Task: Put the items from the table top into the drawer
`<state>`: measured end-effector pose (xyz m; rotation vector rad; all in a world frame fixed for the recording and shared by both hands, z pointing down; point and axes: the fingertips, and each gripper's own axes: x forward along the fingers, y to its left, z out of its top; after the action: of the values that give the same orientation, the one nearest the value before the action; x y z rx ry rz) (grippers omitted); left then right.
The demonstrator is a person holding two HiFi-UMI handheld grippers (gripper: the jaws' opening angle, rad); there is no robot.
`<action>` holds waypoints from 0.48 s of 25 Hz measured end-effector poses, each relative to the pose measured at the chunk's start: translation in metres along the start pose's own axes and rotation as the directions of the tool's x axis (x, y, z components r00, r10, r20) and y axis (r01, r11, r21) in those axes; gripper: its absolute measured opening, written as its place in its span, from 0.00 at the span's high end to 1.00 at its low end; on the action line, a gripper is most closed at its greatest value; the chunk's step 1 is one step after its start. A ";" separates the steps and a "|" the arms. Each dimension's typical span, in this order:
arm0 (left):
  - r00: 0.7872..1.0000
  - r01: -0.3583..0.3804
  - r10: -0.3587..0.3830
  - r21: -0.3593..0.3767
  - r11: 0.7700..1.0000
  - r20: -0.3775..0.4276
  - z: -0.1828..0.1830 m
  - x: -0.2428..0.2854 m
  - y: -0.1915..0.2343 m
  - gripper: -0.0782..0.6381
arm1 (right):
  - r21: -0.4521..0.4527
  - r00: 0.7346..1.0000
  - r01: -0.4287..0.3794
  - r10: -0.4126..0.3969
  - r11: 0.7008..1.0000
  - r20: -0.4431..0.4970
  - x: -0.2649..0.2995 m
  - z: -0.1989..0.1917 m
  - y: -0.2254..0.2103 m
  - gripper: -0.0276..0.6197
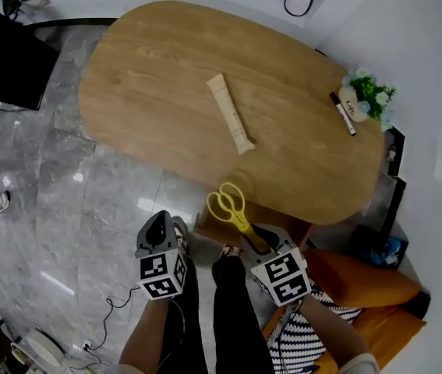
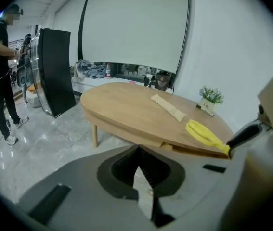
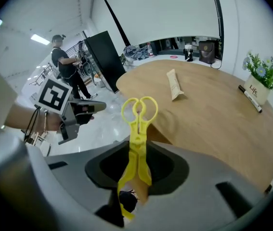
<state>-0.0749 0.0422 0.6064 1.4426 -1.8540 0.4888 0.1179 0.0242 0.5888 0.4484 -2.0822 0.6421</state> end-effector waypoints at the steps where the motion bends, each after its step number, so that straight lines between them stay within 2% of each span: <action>1: 1.000 0.003 -0.003 0.003 1.000 -0.002 -0.001 -0.002 -0.006 0.89 | -0.009 1.000 -0.005 0.005 1.000 -0.008 -0.003 -0.008 0.000 0.80; 12: 0.999 0.050 -0.049 0.082 0.995 -0.007 -0.005 0.003 -0.045 0.89 | -0.072 0.995 -0.050 0.044 0.996 -0.086 -0.006 -0.062 -0.015 0.80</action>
<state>-0.0318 0.0300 0.6056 1.5363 -1.8085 0.5493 0.1690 0.0496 0.6175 0.3259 -2.0342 0.5992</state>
